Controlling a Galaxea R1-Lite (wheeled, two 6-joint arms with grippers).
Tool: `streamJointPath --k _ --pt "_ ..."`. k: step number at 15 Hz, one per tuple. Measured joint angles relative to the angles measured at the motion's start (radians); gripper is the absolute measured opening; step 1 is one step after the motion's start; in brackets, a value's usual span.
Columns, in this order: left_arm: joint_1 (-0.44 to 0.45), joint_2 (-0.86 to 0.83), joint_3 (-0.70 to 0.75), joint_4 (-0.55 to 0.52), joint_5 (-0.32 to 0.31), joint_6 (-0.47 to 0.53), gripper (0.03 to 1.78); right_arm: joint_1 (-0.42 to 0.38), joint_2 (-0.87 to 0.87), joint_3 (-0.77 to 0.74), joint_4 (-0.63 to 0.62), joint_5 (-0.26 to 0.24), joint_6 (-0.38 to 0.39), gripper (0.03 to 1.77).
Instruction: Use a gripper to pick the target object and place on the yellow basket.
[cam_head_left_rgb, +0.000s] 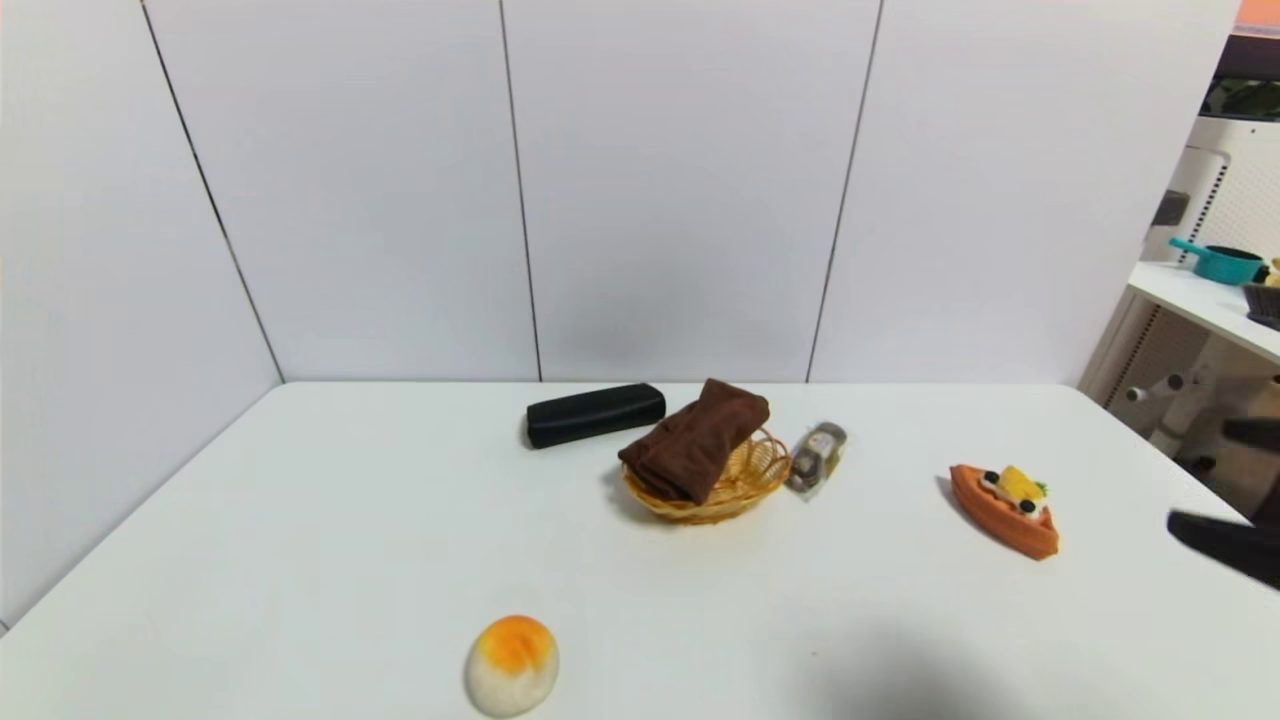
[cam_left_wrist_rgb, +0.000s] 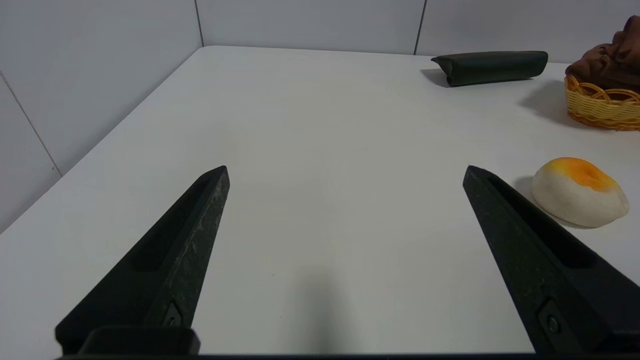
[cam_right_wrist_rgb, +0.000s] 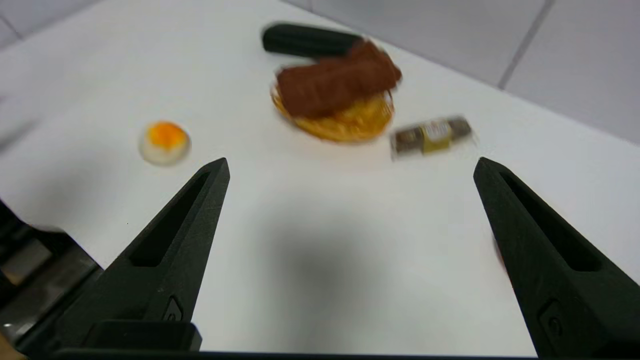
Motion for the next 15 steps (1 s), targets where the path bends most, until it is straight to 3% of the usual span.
streamJointPath --k 4,7,11,15 --pt "0.0 0.0 0.0 0.0 0.0 0.0 1.69 -0.102 -0.335 0.444 -0.087 -0.102 -0.031 1.69" --pt "0.0 0.0 0.0 0.0 0.0 0.0 1.69 -0.178 -0.53 0.655 -0.11 -0.174 -0.037 1.69" --pt "0.0 0.0 0.0 0.0 0.0 0.0 1.69 -0.237 -0.737 0.75 -0.114 -0.278 0.014 1.69" --pt "0.0 0.0 0.0 0.0 0.001 0.0 1.69 -0.246 -0.854 0.784 -0.176 -0.309 0.11 1.69"
